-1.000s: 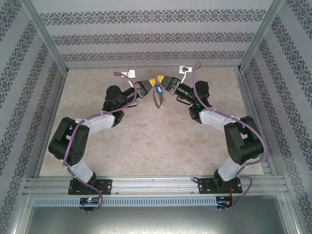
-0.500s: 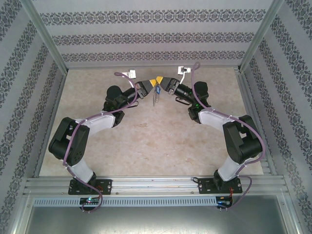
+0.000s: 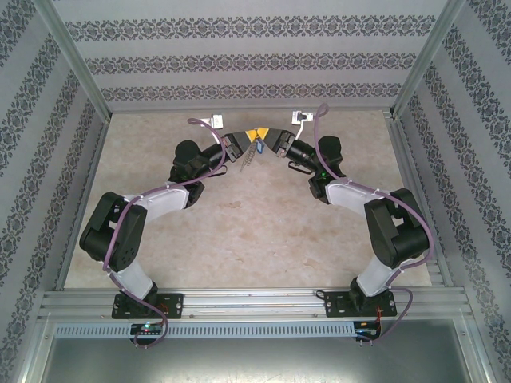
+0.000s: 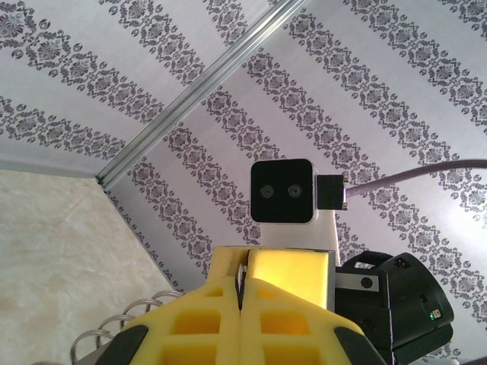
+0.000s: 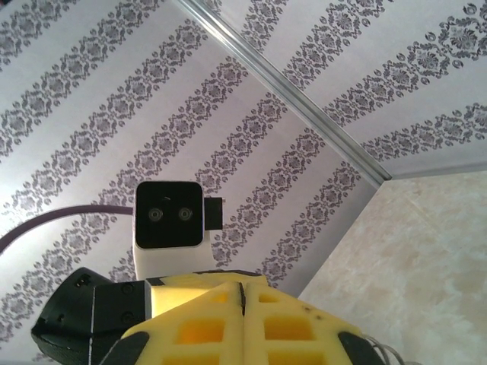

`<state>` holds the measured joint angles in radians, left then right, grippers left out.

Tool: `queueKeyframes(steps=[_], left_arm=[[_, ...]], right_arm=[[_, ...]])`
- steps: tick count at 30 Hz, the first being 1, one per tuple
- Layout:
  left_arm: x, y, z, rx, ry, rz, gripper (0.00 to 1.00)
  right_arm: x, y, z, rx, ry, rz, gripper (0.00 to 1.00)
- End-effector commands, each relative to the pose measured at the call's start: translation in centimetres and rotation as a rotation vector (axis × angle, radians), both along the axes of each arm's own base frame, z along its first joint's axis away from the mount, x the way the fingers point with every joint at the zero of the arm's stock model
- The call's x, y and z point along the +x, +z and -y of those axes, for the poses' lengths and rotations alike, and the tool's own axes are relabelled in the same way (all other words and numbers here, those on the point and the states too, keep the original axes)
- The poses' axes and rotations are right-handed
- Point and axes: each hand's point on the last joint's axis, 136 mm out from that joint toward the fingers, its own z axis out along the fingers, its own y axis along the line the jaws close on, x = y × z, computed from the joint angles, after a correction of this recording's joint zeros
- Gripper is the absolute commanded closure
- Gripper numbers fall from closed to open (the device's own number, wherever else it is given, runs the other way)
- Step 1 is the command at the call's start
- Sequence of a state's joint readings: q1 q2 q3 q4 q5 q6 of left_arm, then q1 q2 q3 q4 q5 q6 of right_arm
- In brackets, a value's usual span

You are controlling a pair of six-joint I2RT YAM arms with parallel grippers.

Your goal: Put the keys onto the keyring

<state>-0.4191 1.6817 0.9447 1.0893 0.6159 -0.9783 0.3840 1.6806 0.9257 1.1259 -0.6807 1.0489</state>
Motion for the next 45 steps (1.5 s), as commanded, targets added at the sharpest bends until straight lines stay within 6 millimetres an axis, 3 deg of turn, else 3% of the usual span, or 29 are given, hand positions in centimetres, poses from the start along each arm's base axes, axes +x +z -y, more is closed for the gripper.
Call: queueKeyframes(steps=[1, 4, 8, 15, 27, 41, 45], left_arm=[[-0.9, 3.7, 0.1, -0.049, -0.006, 0.111, 1.00], [-1.0, 3.5, 0.1, -0.030, -0.005, 0.114, 1.00], [-1.0, 3.1, -0.1, 0.031, -0.004, 0.118, 0.72], [0.0, 1.9, -1.3, 0.103, -0.034, 0.076, 0.55], [-0.4, 2.1, 0.1, 0.204, -0.240, 0.080, 0.49], [0.8, 0.9, 0.5, 0.212, -0.243, 0.044, 0.51], [0.9, 0.9, 0.8, 0.199, -0.251, 0.038, 0.56]], right_arm=[[-0.8, 0.6, -0.1, 0.010, 0.021, 0.044, 1.00], [-0.5, 0.6, 0.6, 0.005, 0.015, 0.048, 1.00], [0.2, 0.6, 1.4, -0.038, 0.042, 0.051, 1.00], [0.6, 1.0, 2.4, -0.143, 0.143, 0.073, 1.00], [0.7, 0.7, 2.5, -0.246, 0.287, 0.059, 1.00], [-0.1, 0.3, 2.0, -0.242, 0.288, 0.067, 1.00], [-0.3, 0.5, 1.8, -0.239, 0.291, 0.071, 1.00]])
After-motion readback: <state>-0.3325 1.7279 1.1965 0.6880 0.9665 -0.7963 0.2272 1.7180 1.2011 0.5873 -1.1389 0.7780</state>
